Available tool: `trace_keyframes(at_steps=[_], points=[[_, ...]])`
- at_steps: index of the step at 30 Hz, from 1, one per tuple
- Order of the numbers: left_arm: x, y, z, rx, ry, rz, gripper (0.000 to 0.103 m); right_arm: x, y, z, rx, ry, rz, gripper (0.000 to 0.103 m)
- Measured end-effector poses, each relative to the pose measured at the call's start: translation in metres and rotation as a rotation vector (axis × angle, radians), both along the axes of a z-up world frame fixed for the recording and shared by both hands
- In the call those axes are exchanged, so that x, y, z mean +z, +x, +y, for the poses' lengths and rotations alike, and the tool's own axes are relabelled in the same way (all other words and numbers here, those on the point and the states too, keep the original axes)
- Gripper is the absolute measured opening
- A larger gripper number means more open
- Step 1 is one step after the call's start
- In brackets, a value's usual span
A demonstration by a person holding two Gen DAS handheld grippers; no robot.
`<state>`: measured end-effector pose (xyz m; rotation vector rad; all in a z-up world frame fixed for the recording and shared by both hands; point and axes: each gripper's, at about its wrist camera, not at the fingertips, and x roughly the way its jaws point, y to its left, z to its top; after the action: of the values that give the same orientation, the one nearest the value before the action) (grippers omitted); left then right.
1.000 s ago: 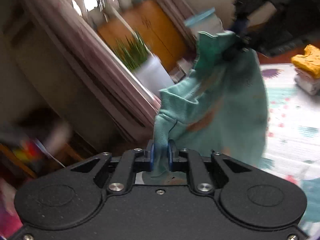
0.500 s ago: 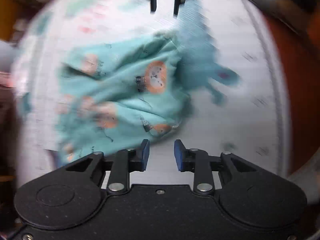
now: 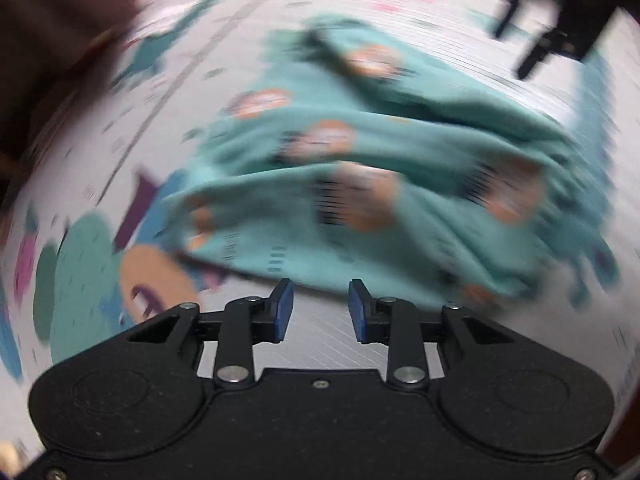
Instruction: Fold clothes
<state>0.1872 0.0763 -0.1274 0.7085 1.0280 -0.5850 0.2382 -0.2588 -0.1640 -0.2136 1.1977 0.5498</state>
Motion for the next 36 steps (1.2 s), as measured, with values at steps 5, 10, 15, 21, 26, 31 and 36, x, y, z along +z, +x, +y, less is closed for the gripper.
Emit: trace_keyframes(at_steps=[5, 10, 15, 21, 26, 31, 36], points=[[-0.02, 0.047, 0.041, 0.201, -0.079, -0.043, 0.046, -0.018, 0.04, -0.026, -0.19, 0.076, -0.045, 0.053], [-0.045, 0.081, 0.072, 0.36, -0.14, -0.027, 0.046, -0.056, 0.075, -0.043, -0.356, 0.128, -0.075, 0.053], [-0.066, 0.098, 0.077, 0.432, -0.221, -0.014, 0.051, -0.086, 0.095, -0.042, -0.454, 0.145, -0.109, 0.053], [-0.087, 0.115, 0.066, 0.444, -0.287, 0.003, 0.051, -0.106, 0.106, -0.043, -0.478, 0.167, -0.154, 0.064], [-0.084, 0.116, 0.059, 0.42, -0.355, 0.035, 0.009, -0.1, 0.098, -0.038, -0.409, 0.217, -0.174, 0.015], [-0.074, 0.095, 0.071, 0.479, -0.419, 0.028, 0.005, -0.088, 0.085, -0.044, -0.416, 0.233, -0.186, 0.01], [-0.052, 0.066, 0.109, 0.578, -0.483, 0.023, 0.004, -0.064, 0.054, -0.079, -0.5, 0.272, -0.184, 0.009]])
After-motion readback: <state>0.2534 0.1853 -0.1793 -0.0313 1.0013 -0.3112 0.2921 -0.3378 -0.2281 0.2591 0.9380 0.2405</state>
